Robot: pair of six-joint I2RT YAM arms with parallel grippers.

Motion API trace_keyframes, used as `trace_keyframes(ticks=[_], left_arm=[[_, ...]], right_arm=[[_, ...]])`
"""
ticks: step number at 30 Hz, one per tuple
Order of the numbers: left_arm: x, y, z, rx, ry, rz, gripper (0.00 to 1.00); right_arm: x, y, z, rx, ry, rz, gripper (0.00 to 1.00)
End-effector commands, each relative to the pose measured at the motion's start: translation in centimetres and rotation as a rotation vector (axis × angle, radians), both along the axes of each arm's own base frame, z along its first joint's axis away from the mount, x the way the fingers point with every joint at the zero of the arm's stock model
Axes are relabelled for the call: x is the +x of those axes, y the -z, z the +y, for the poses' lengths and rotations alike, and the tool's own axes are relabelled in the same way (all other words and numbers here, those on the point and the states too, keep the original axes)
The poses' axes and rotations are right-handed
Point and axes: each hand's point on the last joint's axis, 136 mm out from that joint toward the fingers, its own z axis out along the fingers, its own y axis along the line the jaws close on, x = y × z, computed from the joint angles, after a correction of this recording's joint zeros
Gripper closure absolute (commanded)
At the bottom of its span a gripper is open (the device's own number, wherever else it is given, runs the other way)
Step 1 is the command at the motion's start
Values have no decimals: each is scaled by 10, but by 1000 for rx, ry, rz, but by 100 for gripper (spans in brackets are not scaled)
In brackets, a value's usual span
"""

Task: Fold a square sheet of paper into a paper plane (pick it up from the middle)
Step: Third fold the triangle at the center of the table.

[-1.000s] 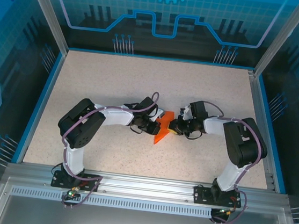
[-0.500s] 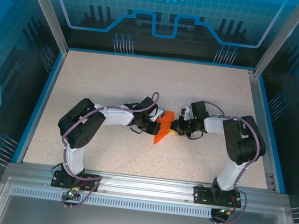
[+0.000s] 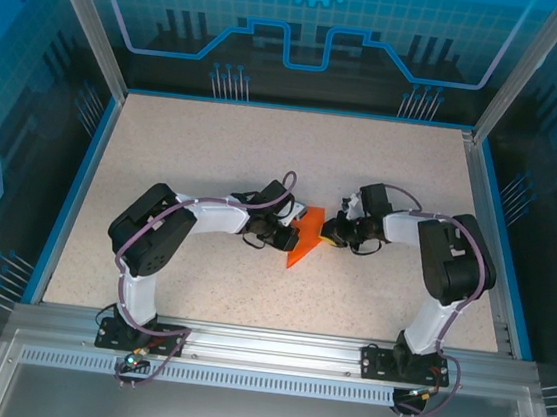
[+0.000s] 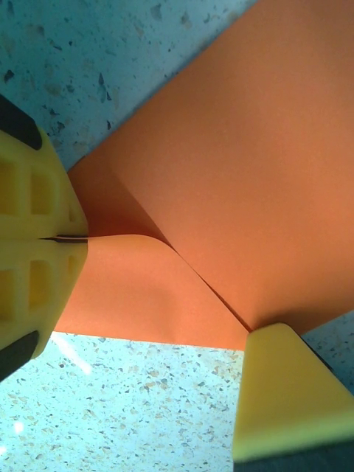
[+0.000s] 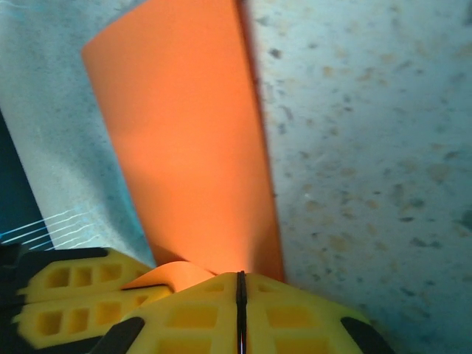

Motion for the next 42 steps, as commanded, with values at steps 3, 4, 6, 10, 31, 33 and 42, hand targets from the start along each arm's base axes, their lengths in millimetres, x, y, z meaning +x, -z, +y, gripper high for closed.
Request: trace_keyframes(ticks=[3, 4, 6, 10, 31, 33, 42], left_arm=[[-11, 18, 13, 70, 17, 35, 98], [-11, 18, 13, 71, 17, 35, 97], [-11, 18, 13, 71, 16, 36, 98], [-10, 17, 13, 69, 13, 34, 97], [-12, 18, 12, 65, 20, 37, 97], [-13, 18, 13, 64, 21, 39, 97], [-13, 18, 13, 66, 18, 36, 98]], right_arm=[[-5, 16, -9, -45, 9, 36, 91], [-4, 14, -10, -44, 9, 33, 91], [-2, 4, -9, -36, 6, 15, 91], [-1, -27, -1, 11, -13, -51, 90], [-48, -13, 49, 82, -84, 0, 91], [-49, -8, 47, 68, -79, 9, 91], [-54, 6, 41, 25, -85, 29, 91]])
